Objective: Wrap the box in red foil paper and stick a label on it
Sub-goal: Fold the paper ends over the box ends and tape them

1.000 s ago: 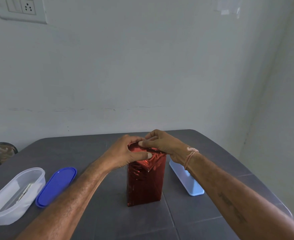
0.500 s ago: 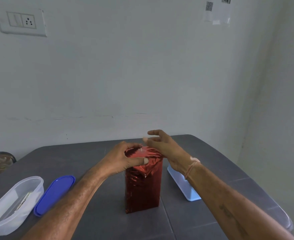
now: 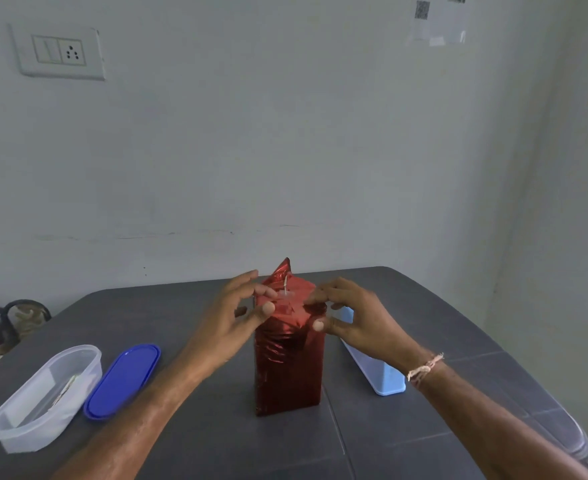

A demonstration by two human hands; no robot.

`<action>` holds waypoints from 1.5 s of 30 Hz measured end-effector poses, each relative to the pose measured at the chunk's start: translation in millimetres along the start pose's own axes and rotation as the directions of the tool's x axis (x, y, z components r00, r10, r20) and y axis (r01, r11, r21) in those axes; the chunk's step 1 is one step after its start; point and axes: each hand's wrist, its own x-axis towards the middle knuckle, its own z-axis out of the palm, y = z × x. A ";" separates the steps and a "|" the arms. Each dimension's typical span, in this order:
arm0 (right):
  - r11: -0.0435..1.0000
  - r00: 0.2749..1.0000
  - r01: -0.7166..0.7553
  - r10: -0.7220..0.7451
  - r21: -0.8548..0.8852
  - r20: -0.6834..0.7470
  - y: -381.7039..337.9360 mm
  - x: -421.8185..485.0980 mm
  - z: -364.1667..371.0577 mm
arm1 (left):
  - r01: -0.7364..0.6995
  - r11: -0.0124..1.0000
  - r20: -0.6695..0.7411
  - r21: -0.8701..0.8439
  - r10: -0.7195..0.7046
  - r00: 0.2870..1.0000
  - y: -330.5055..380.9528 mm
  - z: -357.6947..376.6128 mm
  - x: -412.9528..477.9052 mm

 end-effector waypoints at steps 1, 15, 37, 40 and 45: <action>1.000 1.000 0.006 -0.006 -0.020 0.010 2.0 -1.2 -0.1 | -0.038 0.998 -0.021 0.055 0.039 0.999 -3.3 -1.4 -3.9; 0.990 0.964 -0.119 0.132 0.069 -0.230 -8.5 10.5 13.6 | -0.011 0.984 -0.250 0.180 0.056 0.966 16.0 13.0 -7.6; 0.969 0.934 -0.164 0.213 0.182 -0.288 -10.7 14.1 22.8 | 0.093 0.981 -0.312 -0.171 -0.143 0.939 31.0 20.0 -5.7; 0.969 0.934 -0.169 0.216 0.180 -0.286 -13.7 14.9 23.8 | 0.111 0.976 -0.303 -0.186 -0.165 0.939 33.0 20.0 -6.2; 0.960 0.919 -0.232 0.269 0.154 -0.287 -18.0 18.3 23.5 | 0.144 0.974 -0.244 -0.173 -0.184 0.952 34.9 17.7 -2.5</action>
